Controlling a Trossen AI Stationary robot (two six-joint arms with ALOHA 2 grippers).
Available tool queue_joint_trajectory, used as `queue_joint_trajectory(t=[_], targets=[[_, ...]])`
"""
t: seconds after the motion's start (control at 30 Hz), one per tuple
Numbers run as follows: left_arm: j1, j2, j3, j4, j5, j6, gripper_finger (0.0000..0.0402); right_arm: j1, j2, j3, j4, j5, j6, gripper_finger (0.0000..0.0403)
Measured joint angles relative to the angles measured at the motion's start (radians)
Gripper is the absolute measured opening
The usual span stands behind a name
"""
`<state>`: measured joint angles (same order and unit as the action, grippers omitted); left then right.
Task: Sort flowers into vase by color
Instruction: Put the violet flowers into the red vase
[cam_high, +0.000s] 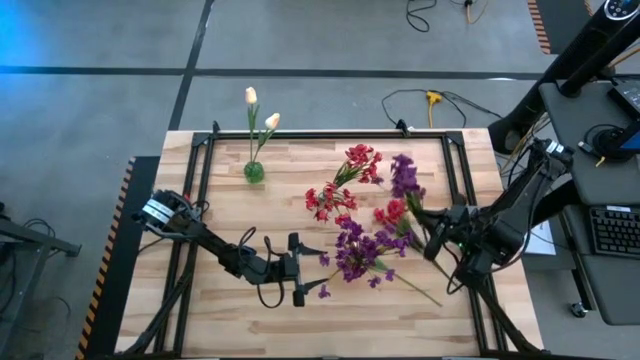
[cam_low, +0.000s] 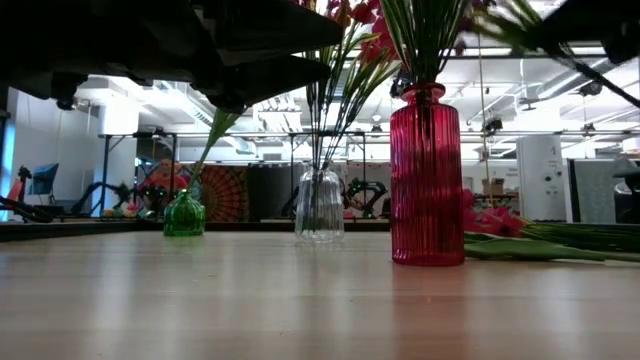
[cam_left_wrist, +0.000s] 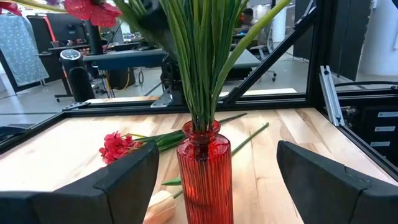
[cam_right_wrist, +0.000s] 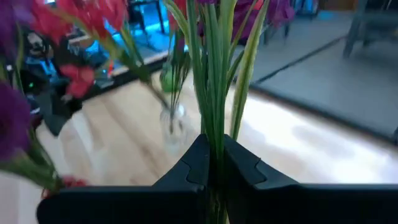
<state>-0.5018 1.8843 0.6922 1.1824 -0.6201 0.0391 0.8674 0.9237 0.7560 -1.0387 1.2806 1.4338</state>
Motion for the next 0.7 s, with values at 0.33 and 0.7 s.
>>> queue_joint_trajectory(t=[0.33,0.7], targets=[[0.009,0.000,0.000,-0.013,0.001,-0.026,0.0307,-0.003,0.022,0.315,-0.025,0.161,-0.493,0.0018],[0.033,0.152,0.104,0.026,0.008,-0.036,0.0307,0.040,0.125,0.538,-0.019,0.220,-0.746,0.0018]])
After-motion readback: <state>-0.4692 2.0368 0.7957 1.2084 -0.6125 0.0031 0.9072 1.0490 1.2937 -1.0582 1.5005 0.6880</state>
